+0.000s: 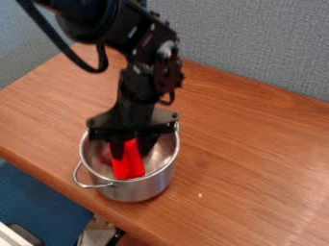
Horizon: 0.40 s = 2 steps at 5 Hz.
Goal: Move the red object from the metal pot to the table
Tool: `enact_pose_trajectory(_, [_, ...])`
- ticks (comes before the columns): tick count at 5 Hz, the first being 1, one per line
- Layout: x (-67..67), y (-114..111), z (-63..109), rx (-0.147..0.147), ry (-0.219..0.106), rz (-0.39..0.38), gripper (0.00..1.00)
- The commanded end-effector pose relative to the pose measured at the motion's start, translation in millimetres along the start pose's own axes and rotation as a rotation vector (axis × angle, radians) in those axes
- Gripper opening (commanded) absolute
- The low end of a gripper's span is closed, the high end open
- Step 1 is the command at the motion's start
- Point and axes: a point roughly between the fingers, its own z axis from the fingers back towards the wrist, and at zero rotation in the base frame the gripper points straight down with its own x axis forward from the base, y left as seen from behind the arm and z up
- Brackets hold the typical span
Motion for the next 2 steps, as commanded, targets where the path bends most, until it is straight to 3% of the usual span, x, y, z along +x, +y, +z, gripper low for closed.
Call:
enact_pose_trajectory(1, [19.7, 0.1, 31.7, -0.025, -0.026, -0.037, 0.0])
enact_pose_trajectory(2, [35.0, -3.6, 52.1, -0.049, 0.036, -0.063, 0.0])
